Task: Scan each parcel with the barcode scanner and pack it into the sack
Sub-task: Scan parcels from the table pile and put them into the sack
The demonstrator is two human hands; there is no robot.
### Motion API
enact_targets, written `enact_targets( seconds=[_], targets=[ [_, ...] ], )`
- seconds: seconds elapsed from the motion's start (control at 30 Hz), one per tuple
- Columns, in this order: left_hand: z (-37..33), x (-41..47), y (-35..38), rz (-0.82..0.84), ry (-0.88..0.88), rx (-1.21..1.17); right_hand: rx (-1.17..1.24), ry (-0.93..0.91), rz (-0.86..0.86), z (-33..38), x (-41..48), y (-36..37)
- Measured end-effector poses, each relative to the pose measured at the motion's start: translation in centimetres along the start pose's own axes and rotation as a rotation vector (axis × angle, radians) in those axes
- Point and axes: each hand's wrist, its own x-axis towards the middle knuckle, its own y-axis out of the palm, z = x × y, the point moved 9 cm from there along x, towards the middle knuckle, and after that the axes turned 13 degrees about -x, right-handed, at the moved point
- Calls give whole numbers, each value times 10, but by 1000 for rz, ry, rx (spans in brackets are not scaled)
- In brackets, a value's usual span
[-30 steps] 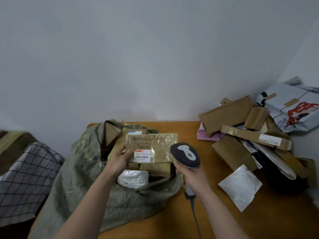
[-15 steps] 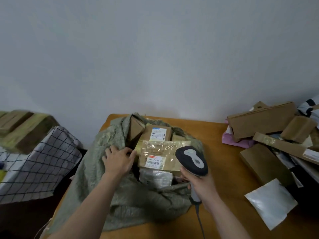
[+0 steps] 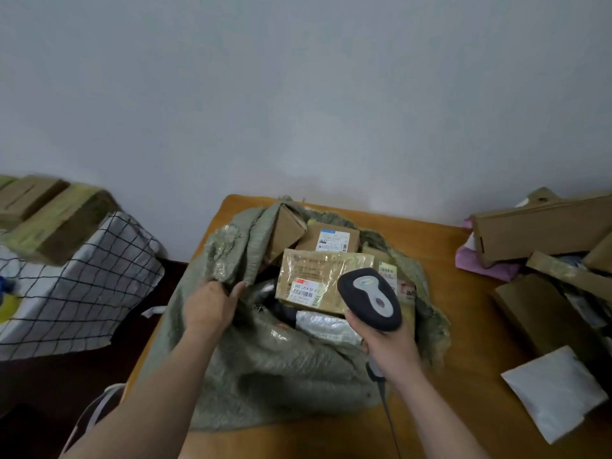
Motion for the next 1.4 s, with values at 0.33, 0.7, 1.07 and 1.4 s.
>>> enact_targets(
  seconds=[0.33, 0.7, 1.07, 1.4],
  targets=[
    [-9, -3, 36, 261, 269, -59, 36, -36, -153, 11, -5, 17],
    [4, -7, 55, 353, 8, 78, -20, -82, -98, -2, -6, 22],
    [8, -24, -14, 117, 151, 18, -78, -55, 31, 8, -2, 85],
    [4, -51, -34, 221, 195, -107, -149, 102, 157, -5, 20, 148]
  ],
)
